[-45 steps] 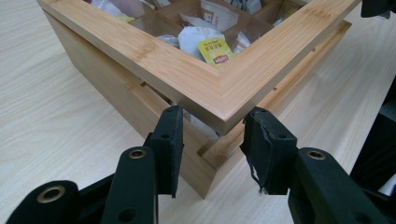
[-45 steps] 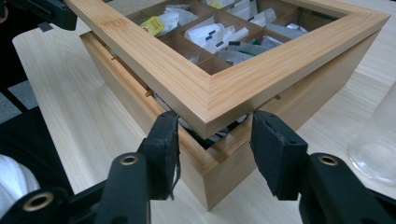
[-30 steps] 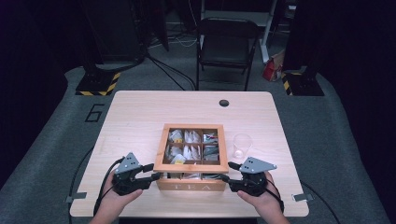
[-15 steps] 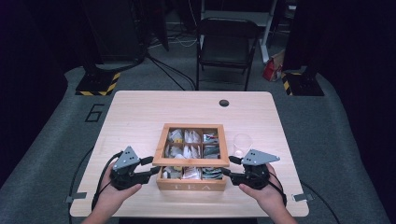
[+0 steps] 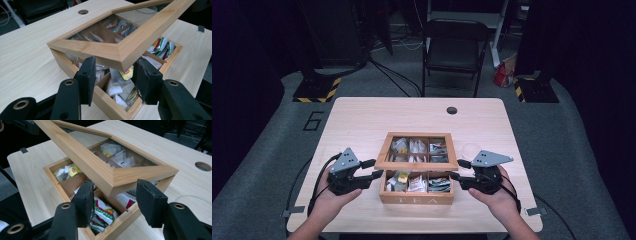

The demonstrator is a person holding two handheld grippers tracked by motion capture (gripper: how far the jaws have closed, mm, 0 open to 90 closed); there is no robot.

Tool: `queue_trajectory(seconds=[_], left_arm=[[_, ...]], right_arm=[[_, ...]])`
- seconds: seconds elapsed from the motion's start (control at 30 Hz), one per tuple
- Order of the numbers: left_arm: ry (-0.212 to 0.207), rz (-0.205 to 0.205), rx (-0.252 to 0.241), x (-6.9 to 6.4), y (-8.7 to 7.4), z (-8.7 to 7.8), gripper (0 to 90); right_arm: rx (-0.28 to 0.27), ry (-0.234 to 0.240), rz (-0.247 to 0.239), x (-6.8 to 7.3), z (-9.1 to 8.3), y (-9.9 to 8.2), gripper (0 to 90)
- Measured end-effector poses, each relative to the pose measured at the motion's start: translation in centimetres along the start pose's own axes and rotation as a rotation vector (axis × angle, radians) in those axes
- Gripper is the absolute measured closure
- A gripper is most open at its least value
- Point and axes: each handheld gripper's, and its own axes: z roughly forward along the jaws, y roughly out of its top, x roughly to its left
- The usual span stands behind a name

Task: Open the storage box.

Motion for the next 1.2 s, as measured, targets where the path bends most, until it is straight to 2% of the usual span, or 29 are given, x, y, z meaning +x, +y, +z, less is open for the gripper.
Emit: queue_trajectory(seconds=[0.37,0.6,0.7,0.8,0.93,1.07,1.1,1.2], left_arm=[[-0.007,0.007,-0.008,0.7,1.6,-0.2,54.0],[-0.013,0.01,-0.009,1.3,2.4,-0.3,54.2],[-0.014,0.008,-0.024,1.5,2.7,-0.3,54.2],[-0.008,0.027,-0.041,1.7,2.8,-0.1,53.5],[0.019,0.02,-0.044,2.2,2.6,0.7,50.6],[0.017,0.005,-0.036,2.7,2.6,1.6,50.7],[0.032,0.011,-0.038,3.0,2.6,2.2,50.7],[0.038,-0.001,-0.036,3.3,2.6,2.7,50.9]], right_arm=[[-0.012,-0.012,-0.032,-0.4,-0.1,1.7,48.2],[0.001,-0.007,-0.057,-1.0,-0.1,2.8,48.3],[0.014,-0.003,-0.054,-1.2,-0.2,3.2,49.0],[0.009,-0.011,-0.071,-1.3,-0.2,3.6,50.1],[0.005,-0.005,-0.059,-1.5,-0.1,4.0,50.3],[0.01,-0.009,-0.059,-1.8,-0.2,4.4,50.6],[0.011,-0.004,-0.059,-1.8,-0.2,4.4,50.6],[0.002,-0.007,-0.055,-2.0,-0.1,4.6,50.7]])
